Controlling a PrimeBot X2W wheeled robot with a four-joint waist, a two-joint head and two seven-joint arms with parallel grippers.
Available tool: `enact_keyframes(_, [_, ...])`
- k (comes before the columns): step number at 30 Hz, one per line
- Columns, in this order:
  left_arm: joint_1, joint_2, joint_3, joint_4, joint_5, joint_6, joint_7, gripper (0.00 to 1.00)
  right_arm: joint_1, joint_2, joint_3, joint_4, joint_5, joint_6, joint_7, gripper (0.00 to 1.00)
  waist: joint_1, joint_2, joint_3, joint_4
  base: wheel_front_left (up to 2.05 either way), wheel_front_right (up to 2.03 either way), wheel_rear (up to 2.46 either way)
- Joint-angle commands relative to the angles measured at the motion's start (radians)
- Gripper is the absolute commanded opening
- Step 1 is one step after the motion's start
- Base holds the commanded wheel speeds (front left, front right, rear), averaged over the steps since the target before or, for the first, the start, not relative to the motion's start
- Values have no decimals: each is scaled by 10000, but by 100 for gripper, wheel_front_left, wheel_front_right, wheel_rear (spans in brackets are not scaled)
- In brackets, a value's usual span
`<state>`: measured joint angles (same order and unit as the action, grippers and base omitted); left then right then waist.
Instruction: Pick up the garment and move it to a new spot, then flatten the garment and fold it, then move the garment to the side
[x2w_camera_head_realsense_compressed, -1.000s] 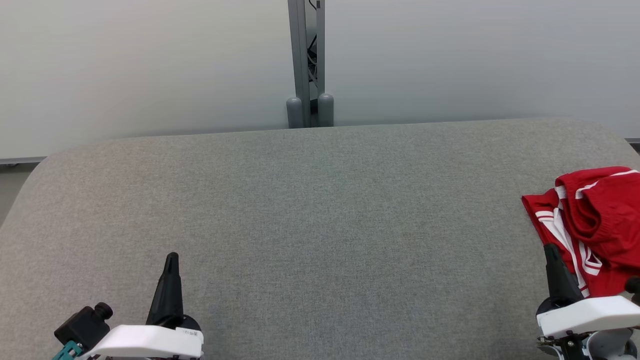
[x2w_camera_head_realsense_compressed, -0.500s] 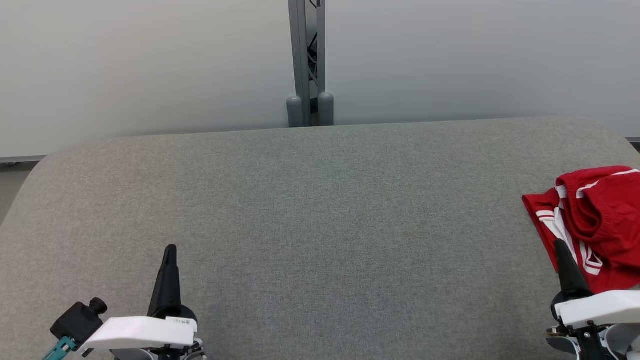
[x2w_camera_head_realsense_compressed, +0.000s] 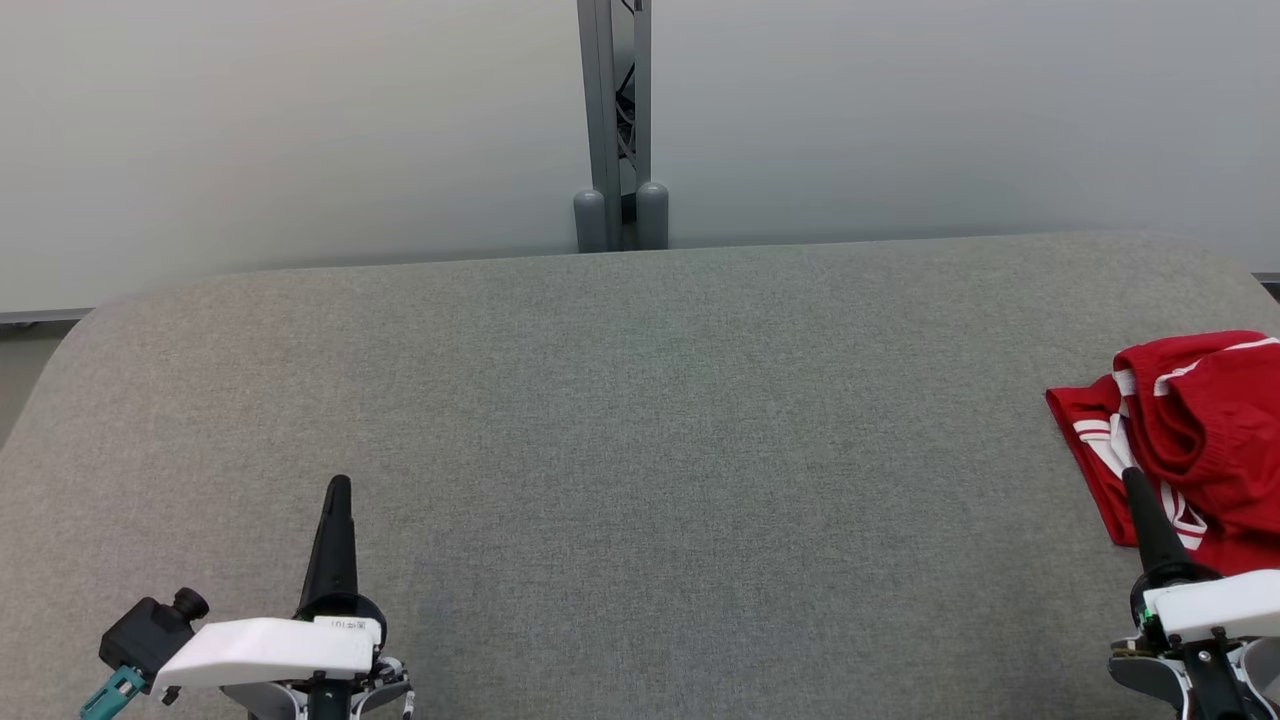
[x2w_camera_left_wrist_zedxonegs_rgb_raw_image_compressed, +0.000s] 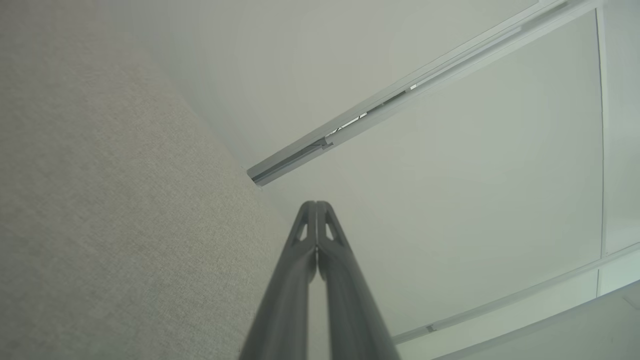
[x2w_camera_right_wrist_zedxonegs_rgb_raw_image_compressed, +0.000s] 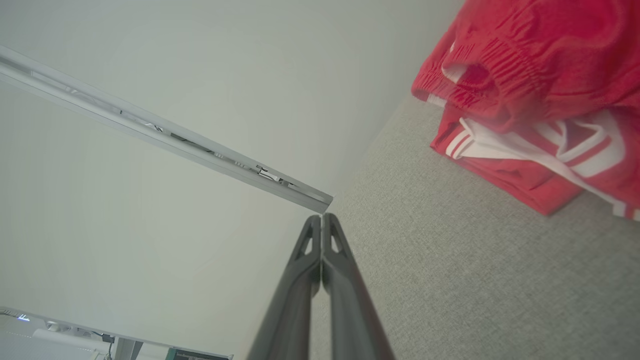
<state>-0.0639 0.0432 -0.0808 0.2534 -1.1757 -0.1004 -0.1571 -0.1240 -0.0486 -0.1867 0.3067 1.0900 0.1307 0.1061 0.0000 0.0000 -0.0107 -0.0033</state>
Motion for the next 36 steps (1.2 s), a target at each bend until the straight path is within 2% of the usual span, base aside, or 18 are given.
enact_keyframes(1, [-252, 60, 2, -73, -173, -77, 34, 0, -219, -103, -83, -58, 221, 1, 85, 0, 0, 0, 1, 1, 0, 0, 0])
enact_keyframes(36, [-645, 87, -78, 69, -2986, -236, 401, 0, -572, -142, -925, 162, 3113, 1, 1390, 0, 0, 0, 75, 20, 0, 0, 0])
